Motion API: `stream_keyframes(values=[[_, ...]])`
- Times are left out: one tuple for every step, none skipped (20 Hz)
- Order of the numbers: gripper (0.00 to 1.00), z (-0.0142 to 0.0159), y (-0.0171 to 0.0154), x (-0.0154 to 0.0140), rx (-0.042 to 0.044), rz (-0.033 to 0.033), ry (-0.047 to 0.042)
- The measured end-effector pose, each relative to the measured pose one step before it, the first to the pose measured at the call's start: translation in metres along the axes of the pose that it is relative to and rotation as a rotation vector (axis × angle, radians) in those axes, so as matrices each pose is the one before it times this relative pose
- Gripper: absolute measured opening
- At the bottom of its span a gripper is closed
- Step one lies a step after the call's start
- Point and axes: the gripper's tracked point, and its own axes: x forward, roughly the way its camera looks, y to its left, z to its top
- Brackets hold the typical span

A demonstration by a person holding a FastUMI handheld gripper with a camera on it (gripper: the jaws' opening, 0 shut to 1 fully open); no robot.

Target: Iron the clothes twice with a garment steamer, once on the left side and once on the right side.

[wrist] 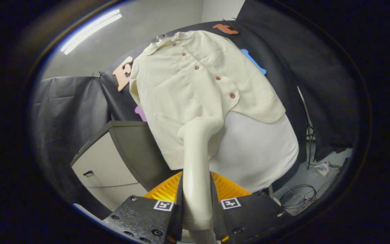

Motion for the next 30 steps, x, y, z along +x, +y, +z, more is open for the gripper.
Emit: stream_keyframes(values=[[0.36, 0.01666, 0.0019, -0.00048, 0.00822, -0.00026, -0.0227], [0.36, 0.01785, 0.00189, -0.00119, 0.00415, 0.00167, -0.0211], [0.36, 0.02089, 0.00391, 0.00087, -0.0035, 0.00626, -0.0289], [0.35, 0.02144, 0.00447, 0.00113, -0.00741, 0.00734, -0.03012], [0.35, 0.0218, 0.00361, 0.00416, -0.00793, 0.00545, -0.03102], [0.35, 0.0212, 0.00241, 0.00485, -0.01115, 0.00394, -0.02417], [0.35, 0.01951, 0.00248, 0.00652, -0.01769, 0.00376, -0.01977], [0.35, 0.02079, 0.00213, 0.00749, -0.01576, 0.00149, -0.02287], [0.35, 0.02022, 0.00085, 0.00897, -0.00872, 0.00078, -0.02301], [0.35, 0.0191, 0.00024, 0.0099, -0.00099, 0.0033, -0.01735], [0.35, 0.01867, -0.0006, 0.01041, -0.00617, 0.00396, -0.01642], [0.35, 0.01691, -0.00225, 0.00994, -0.012, -0.00211, -0.01602], [0.35, 0.01459, -0.00335, 0.00941, -0.01427, -0.00719, -0.01595], [0.35, 0.01429, -0.00397, 0.01338, -0.0265, -0.01006, -0.01579], [0.35, 0.01126, -0.0046, 0.01274, -0.01905, -0.01512, -0.00931], [0.35, 0.00826, -0.00473, 0.01165, -0.01411, -0.01435, -0.00689], [0.35, 0.00837, -0.00389, 0.01098, -0.00384, -0.0105, -0.01397], [0.35, 0.00859, -0.00283, 0.01096, 0.00793, -0.00598, -0.01116], [0.35, 0.00658, -0.0006, 0.00911, 0.01497, 0.00007, -0.01403], [0.35, 0.00491, -0.00076, 0.00884, 0.00618, 0.00499, -0.00579], [0.35, 0.00374, -0.00079, 0.00772, 0.00327, 0.00296, -0.01081], [0.35, 0.00312, -0.00224, 0.00726, 0.00316, 0.00261, -0.00402], [0.35, 0.00055, -0.00204, 0.0069, 0.01626, 0.00136, -0.00039], [0.35, -0.0026, -0.00126, 0.00597, 0.01586, 0.00305, 0.01084], [0.35, -0.00466, -0.00257, 0.00593, 0.00562, -0.00293, 0.00757], [0.35, -0.00482, -0.00448, 0.0054, -0.00433, -0.00324, 0.01084], [0.35, -0.00505, 0.00008, 0.00113, 0.00256, 0.00562, 0.00128], [0.35, -0.0027, 0.00029, 0.00321, 0.00491, 0.0031, -0.00182], [0.35, -0.0054, -0.0001, -0.00015, 0.00693, 0.00262, 0.00831], [0.35, -0.00439, -0.00107, -0.00014, -0.00133, 0.0035, 0.00601]])
